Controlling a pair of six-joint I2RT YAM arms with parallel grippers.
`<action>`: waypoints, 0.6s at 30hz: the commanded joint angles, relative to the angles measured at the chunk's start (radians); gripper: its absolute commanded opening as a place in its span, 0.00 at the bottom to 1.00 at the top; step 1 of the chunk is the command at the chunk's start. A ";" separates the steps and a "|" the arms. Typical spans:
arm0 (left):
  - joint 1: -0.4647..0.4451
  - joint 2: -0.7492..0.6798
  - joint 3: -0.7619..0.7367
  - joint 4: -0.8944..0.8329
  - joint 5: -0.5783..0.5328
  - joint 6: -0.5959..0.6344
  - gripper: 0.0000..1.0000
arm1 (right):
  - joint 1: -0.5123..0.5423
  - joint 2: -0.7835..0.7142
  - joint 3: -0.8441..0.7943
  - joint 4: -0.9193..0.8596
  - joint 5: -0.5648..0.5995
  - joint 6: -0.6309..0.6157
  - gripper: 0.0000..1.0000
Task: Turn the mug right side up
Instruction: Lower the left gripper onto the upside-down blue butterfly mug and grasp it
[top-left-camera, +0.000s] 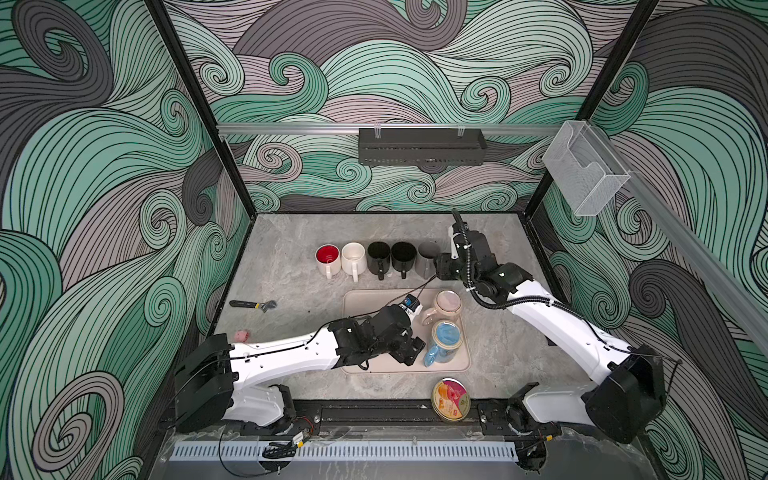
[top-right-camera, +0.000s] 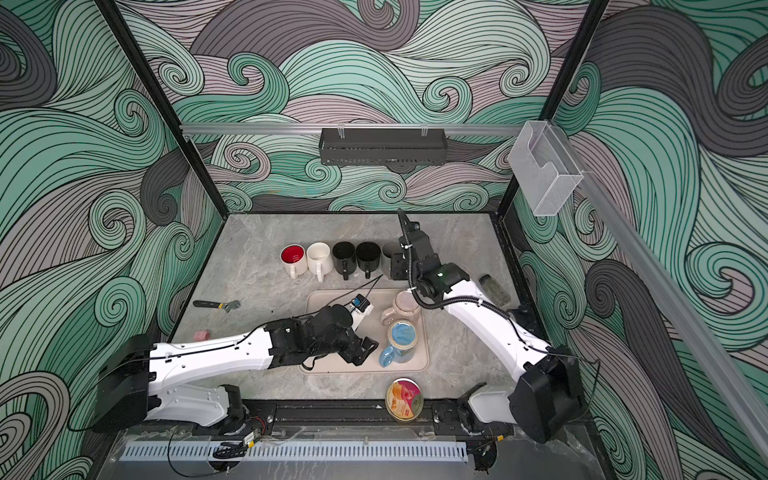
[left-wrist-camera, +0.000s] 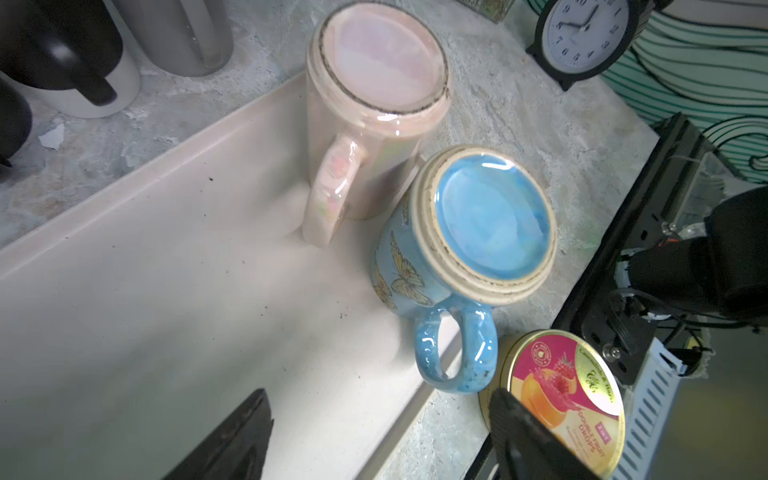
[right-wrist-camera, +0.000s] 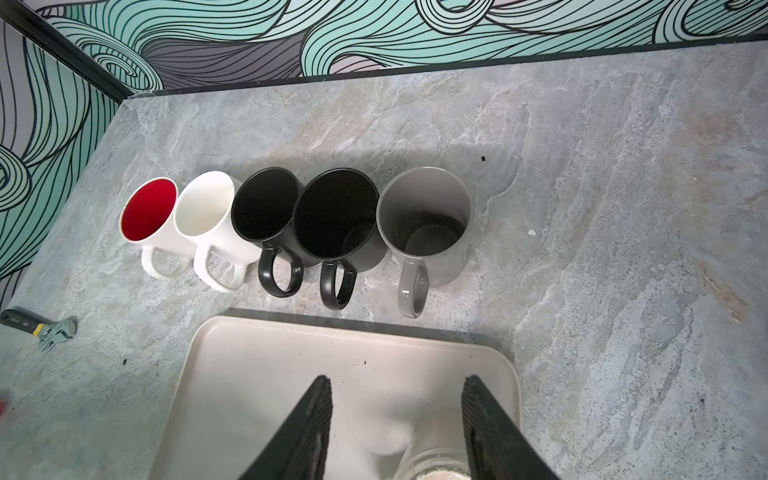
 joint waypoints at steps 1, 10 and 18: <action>-0.024 0.033 0.061 -0.026 -0.020 0.039 0.83 | -0.027 -0.002 -0.017 -0.010 -0.015 0.023 0.52; -0.059 0.130 0.127 -0.059 -0.017 0.067 0.77 | -0.093 -0.014 -0.049 0.003 -0.046 0.066 0.51; -0.084 0.231 0.215 -0.127 -0.033 0.086 0.72 | -0.138 -0.047 -0.091 0.021 -0.059 0.085 0.51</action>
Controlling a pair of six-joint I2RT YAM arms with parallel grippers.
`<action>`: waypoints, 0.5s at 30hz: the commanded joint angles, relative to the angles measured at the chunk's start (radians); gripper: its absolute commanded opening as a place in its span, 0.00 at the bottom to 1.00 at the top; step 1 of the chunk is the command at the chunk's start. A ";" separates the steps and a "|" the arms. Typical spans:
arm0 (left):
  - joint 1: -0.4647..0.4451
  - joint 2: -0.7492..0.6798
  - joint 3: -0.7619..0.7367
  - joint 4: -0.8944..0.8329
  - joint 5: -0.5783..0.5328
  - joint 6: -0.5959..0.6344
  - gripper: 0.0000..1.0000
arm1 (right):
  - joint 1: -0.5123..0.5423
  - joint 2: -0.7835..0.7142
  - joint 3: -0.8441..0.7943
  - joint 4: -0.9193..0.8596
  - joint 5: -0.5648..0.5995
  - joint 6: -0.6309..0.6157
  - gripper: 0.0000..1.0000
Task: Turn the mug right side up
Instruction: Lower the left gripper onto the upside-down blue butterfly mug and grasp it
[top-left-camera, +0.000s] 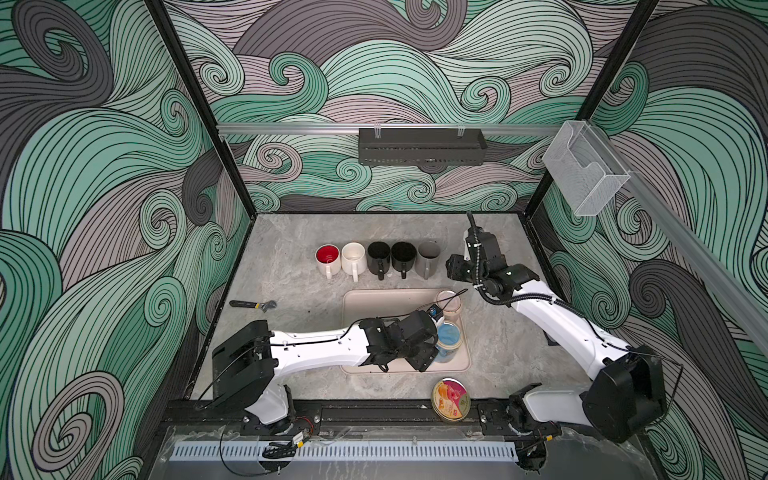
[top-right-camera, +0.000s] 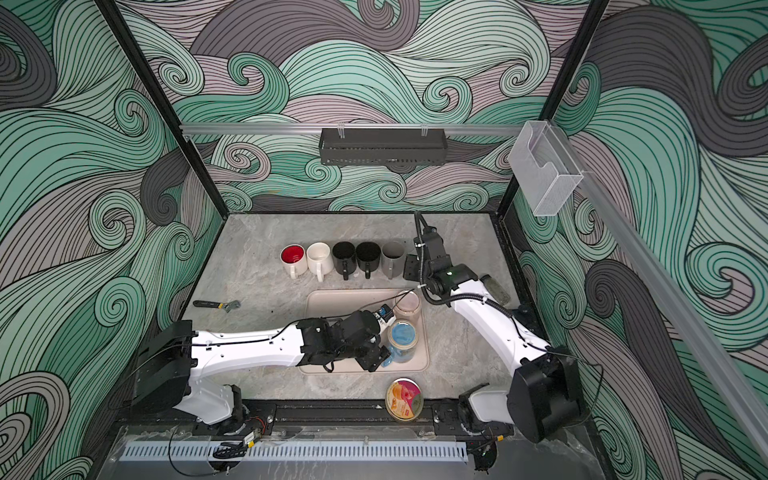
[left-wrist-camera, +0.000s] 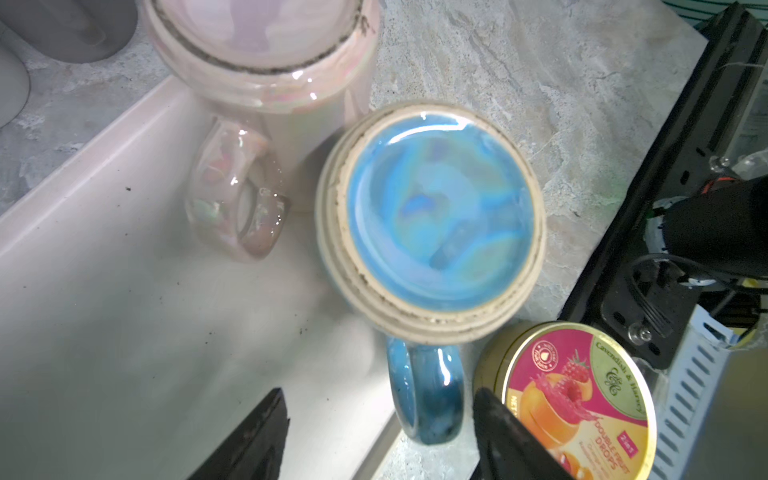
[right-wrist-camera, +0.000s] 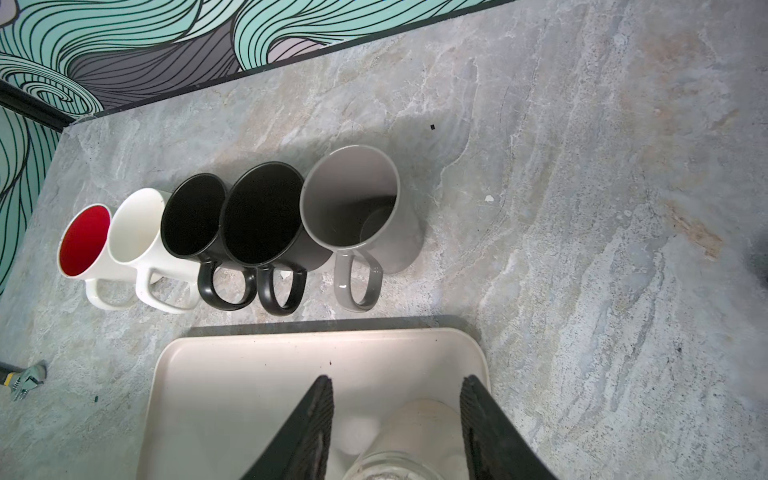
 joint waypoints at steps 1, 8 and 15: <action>-0.012 0.031 0.052 -0.054 -0.016 0.026 0.72 | -0.021 -0.039 -0.022 0.019 -0.011 0.028 0.51; -0.013 0.109 0.117 -0.096 -0.004 0.028 0.65 | -0.058 -0.055 -0.051 0.026 -0.036 0.038 0.51; -0.013 0.156 0.157 -0.113 -0.004 0.026 0.58 | -0.080 -0.071 -0.078 0.042 -0.052 0.044 0.50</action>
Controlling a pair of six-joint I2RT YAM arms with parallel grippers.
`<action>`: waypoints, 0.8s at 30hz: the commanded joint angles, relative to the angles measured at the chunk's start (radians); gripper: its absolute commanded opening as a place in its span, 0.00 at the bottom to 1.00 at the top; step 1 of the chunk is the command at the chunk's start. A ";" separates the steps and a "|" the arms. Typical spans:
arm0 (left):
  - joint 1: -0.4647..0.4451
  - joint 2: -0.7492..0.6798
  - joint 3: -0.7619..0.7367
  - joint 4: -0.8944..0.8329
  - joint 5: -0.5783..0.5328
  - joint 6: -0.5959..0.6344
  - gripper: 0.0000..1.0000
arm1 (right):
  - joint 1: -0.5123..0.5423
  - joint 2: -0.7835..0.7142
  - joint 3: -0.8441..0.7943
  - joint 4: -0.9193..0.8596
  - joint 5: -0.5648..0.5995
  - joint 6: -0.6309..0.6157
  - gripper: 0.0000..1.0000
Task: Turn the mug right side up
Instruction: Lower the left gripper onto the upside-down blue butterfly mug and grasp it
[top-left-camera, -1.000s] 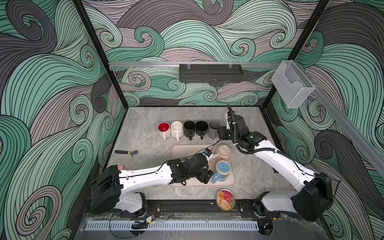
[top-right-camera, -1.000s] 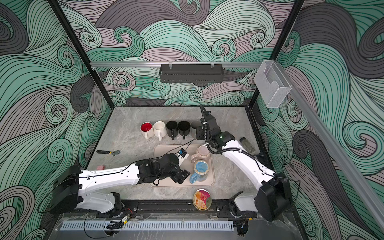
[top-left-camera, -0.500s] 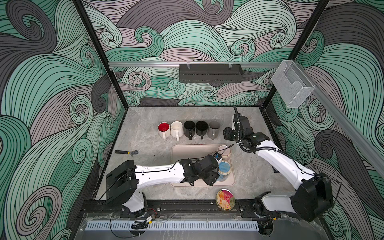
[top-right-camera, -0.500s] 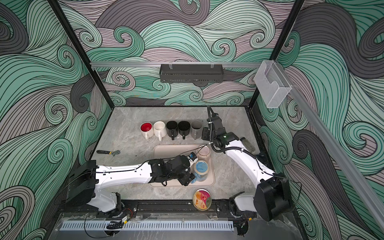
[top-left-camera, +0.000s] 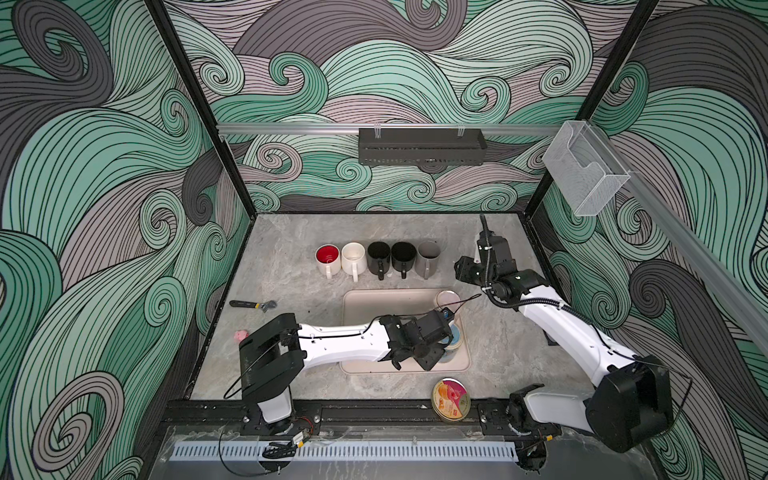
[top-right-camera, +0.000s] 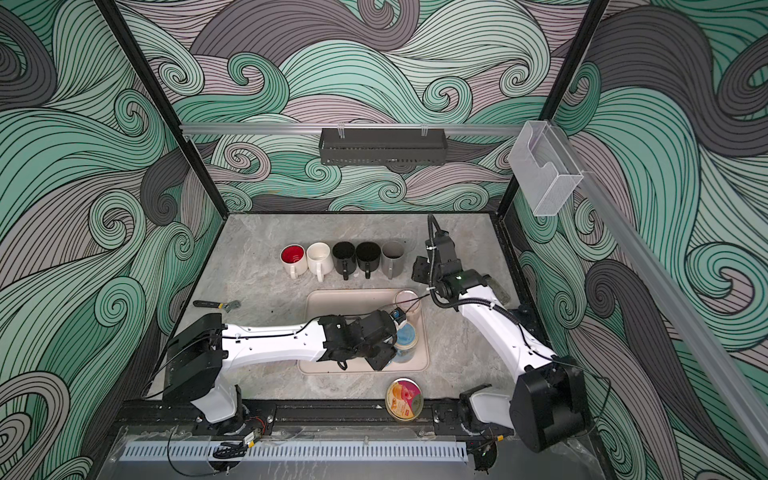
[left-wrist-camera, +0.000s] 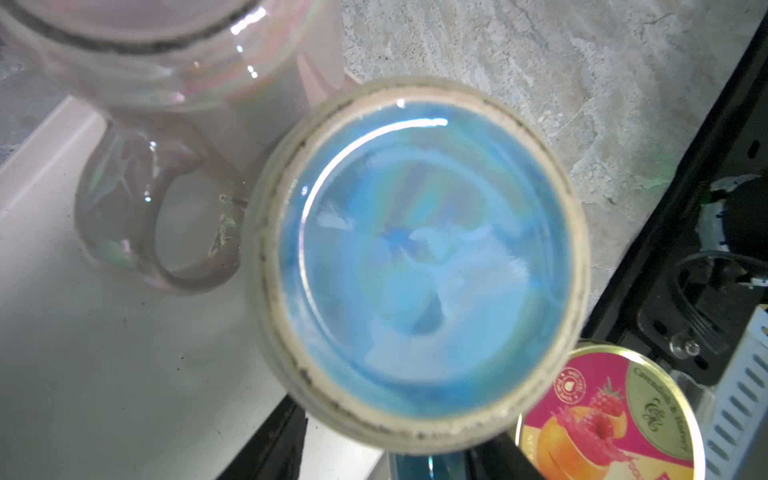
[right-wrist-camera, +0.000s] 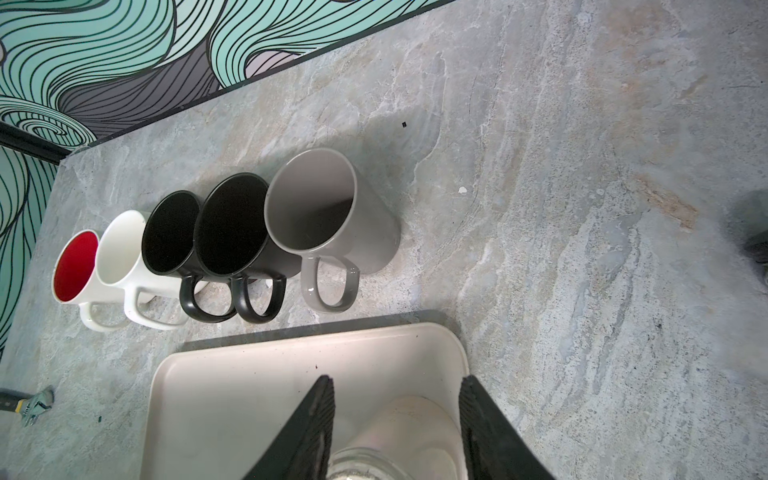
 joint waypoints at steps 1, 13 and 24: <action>-0.005 0.019 0.039 -0.037 -0.003 0.007 0.58 | -0.012 -0.030 -0.019 0.021 -0.016 0.016 0.50; -0.004 0.056 0.065 -0.037 -0.003 0.004 0.48 | -0.030 -0.056 -0.057 0.061 -0.036 0.024 0.50; -0.002 0.067 0.074 -0.037 -0.001 0.004 0.36 | -0.037 -0.061 -0.075 0.079 -0.055 0.031 0.50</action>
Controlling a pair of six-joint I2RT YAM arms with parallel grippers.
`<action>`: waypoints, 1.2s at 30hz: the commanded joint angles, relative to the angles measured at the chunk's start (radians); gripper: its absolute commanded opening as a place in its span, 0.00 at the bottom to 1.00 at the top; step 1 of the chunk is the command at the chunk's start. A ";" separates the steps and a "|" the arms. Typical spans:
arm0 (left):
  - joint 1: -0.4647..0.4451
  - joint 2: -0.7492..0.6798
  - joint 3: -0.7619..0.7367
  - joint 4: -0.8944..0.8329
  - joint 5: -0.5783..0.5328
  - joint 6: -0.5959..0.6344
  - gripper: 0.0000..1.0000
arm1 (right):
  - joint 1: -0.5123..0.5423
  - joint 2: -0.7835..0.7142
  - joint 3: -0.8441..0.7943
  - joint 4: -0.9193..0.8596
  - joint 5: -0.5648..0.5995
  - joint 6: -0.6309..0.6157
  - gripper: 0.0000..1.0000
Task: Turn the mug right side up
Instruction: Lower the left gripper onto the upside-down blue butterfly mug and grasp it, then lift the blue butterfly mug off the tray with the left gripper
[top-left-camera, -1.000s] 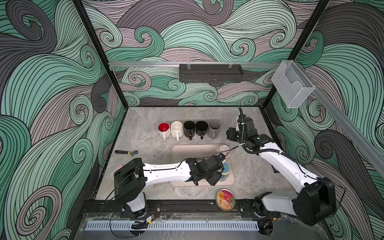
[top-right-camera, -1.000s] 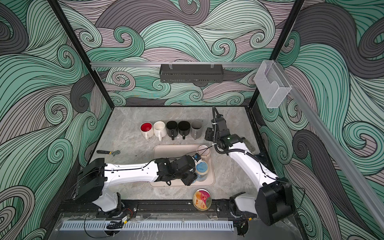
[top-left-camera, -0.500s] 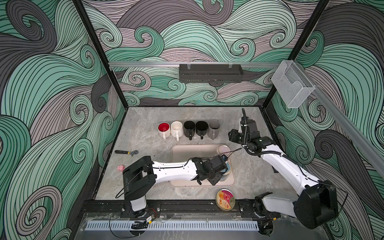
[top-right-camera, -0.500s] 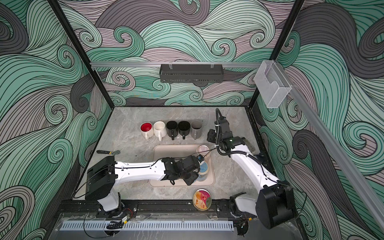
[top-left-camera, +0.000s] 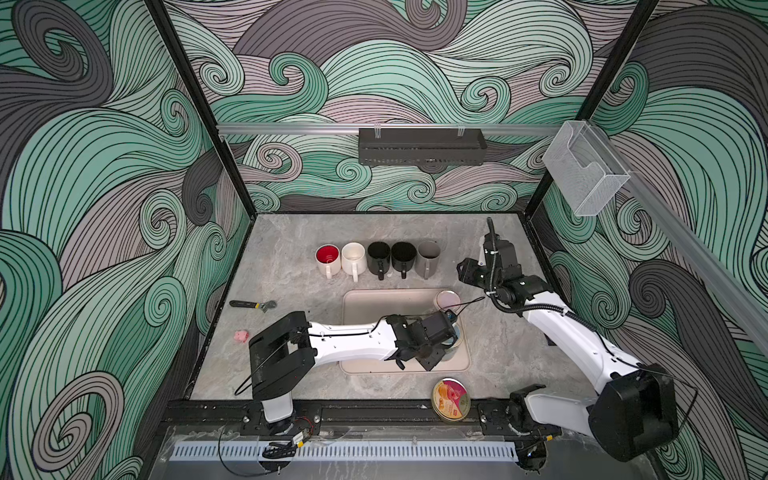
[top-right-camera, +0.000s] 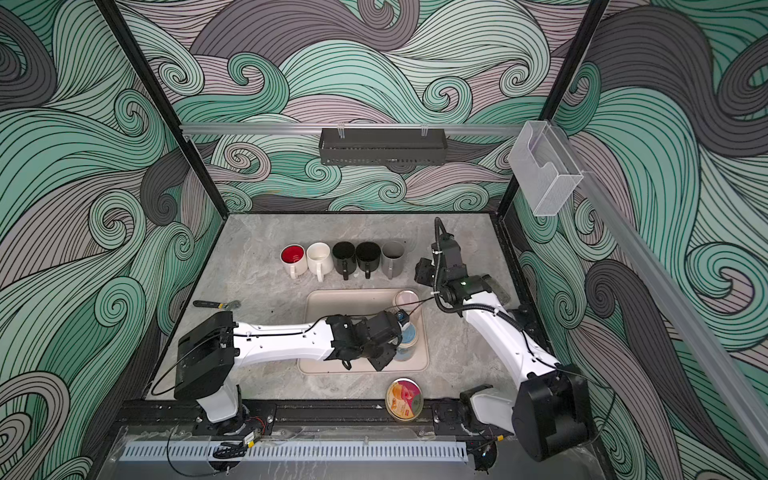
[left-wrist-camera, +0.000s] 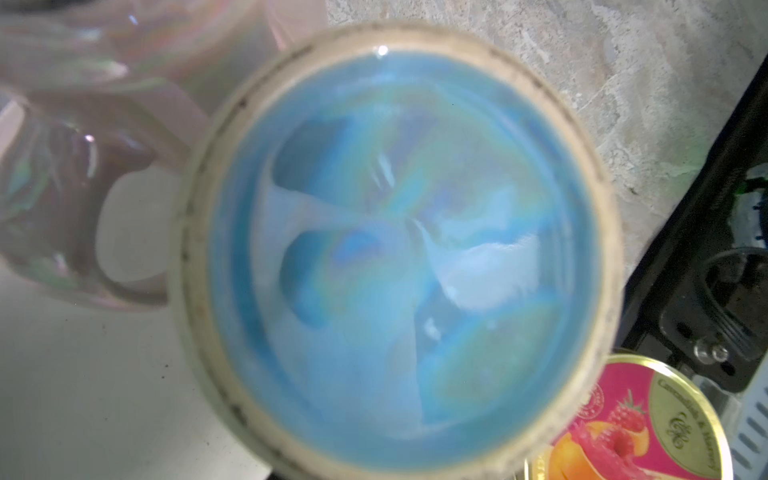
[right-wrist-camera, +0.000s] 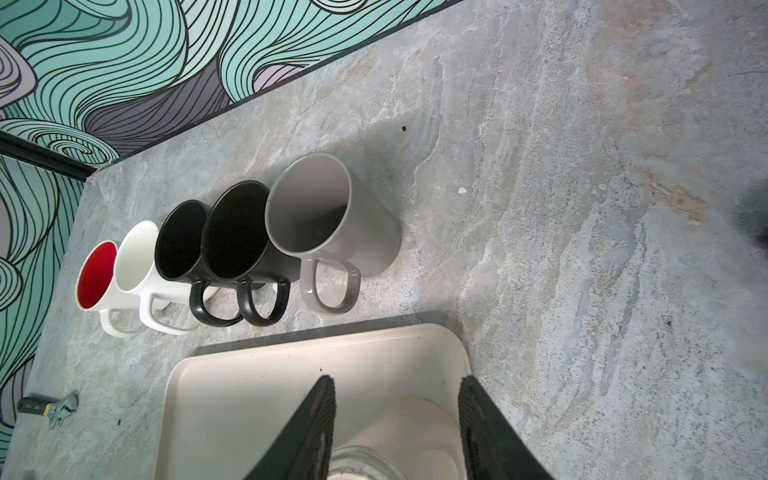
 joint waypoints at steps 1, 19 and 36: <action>-0.002 0.021 0.040 -0.012 -0.004 0.004 0.36 | -0.008 -0.016 -0.012 0.022 -0.012 0.013 0.50; -0.002 0.017 0.039 -0.006 -0.005 0.007 0.00 | -0.009 -0.018 -0.028 0.034 -0.016 0.011 0.50; -0.009 -0.262 -0.106 0.095 -0.074 0.017 0.00 | -0.058 -0.049 -0.039 0.021 -0.002 0.018 0.49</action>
